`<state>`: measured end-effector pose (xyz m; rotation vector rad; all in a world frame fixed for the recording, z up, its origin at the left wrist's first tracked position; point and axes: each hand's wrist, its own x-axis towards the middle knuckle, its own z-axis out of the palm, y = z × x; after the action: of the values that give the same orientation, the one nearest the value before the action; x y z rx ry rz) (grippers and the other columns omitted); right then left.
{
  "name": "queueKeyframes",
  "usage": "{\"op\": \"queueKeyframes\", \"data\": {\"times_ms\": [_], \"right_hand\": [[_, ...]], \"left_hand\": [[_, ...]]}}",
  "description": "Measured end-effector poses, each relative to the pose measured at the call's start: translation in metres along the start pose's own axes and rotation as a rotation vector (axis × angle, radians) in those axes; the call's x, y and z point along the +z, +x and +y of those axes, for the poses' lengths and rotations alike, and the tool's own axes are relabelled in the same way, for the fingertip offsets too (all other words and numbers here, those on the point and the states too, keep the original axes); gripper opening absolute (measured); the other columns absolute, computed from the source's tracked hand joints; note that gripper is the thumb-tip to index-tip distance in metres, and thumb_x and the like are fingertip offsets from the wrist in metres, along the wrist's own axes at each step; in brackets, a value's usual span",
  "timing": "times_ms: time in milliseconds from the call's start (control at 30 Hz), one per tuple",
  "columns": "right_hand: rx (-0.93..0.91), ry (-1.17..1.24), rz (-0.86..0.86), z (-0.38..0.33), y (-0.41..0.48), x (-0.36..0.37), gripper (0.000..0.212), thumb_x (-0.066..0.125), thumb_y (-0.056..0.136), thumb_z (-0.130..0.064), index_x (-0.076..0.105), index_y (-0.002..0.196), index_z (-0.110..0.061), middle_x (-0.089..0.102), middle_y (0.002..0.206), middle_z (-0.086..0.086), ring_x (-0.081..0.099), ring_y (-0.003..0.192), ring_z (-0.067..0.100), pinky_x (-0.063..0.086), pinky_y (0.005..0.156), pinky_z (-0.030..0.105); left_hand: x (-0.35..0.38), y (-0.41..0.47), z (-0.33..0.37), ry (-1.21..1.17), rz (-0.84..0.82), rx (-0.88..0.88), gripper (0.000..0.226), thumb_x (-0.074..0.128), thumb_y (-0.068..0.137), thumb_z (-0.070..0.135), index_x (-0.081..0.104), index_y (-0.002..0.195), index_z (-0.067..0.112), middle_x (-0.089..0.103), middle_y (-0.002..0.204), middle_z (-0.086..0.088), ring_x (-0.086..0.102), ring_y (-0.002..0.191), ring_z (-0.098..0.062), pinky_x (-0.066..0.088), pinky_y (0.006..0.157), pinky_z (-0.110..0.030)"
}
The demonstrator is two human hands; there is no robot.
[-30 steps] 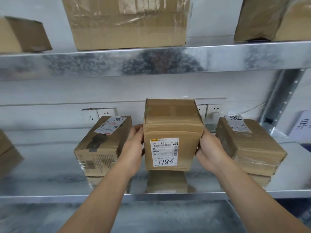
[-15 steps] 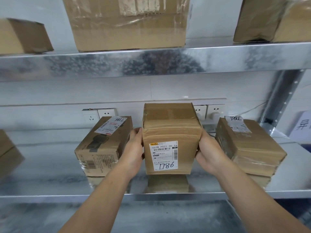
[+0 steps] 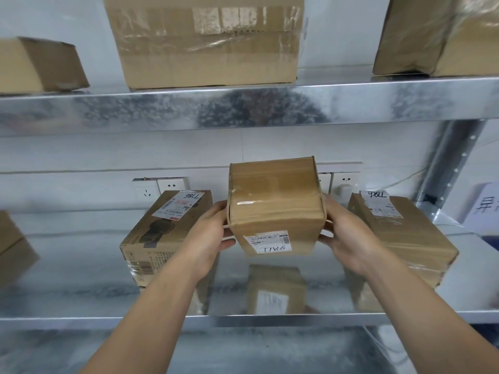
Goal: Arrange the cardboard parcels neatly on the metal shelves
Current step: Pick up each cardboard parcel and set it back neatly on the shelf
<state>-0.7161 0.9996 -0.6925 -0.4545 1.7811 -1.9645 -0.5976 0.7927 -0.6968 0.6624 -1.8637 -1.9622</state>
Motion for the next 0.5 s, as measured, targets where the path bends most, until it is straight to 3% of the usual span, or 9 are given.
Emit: {"op": "queueKeyframes", "data": {"times_ms": [67,167,333,400,500], "right_hand": [[-0.011,0.071,-0.008,-0.001,0.002,-0.003,0.03,0.042,0.11,-0.04,0.069,0.124,-0.038,0.077,0.095,-0.011,0.069,0.087,0.006,0.05,0.083,0.032],[-0.007,0.18,-0.001,-0.001,0.001,-0.003,0.031,0.042,0.11,-0.035,0.073,0.105,-0.037,0.074,0.089,-0.007,0.069,0.079,0.005,0.051,0.07,0.028],[0.005,0.242,0.038,-0.001,0.002,0.005,0.03,0.043,0.109,-0.038,0.066,0.093,-0.027,0.073,0.083,-0.013,0.063,0.086,0.007,0.045,0.076,0.032],[0.021,0.256,0.05,-0.001,0.002,0.01,0.032,0.044,0.108,-0.042,0.066,0.095,-0.024,0.075,0.086,-0.013,0.063,0.088,0.006,0.045,0.074,0.03],[0.031,0.261,0.057,-0.001,-0.002,0.018,0.03,0.045,0.108,-0.043,0.067,0.113,-0.023,0.078,0.098,-0.008,0.07,0.085,0.003,0.054,0.074,0.026]], "left_hand": [[-0.001,-0.001,0.003,-0.052,0.025,-0.013,0.028,0.046,0.107,0.031,0.069,0.119,0.024,0.077,0.105,-0.001,0.07,0.097,-0.022,0.056,0.089,-0.041],[0.001,-0.003,0.007,-0.123,0.051,-0.032,0.036,0.044,0.107,0.042,0.07,0.121,0.021,0.078,0.105,-0.002,0.071,0.094,-0.022,0.056,0.089,-0.043],[0.004,-0.006,0.008,-0.276,0.065,-0.078,0.046,0.048,0.102,0.056,0.072,0.121,0.023,0.077,0.113,-0.002,0.07,0.112,-0.024,0.047,0.109,-0.048],[0.005,-0.009,0.007,-0.314,0.03,-0.082,0.049,0.047,0.101,0.058,0.073,0.12,0.021,0.077,0.112,-0.002,0.07,0.112,-0.022,0.048,0.107,-0.043],[0.008,-0.016,0.007,-0.302,-0.027,-0.061,0.046,0.047,0.101,0.054,0.073,0.119,0.021,0.077,0.111,-0.001,0.071,0.108,-0.02,0.051,0.095,-0.038]]}}
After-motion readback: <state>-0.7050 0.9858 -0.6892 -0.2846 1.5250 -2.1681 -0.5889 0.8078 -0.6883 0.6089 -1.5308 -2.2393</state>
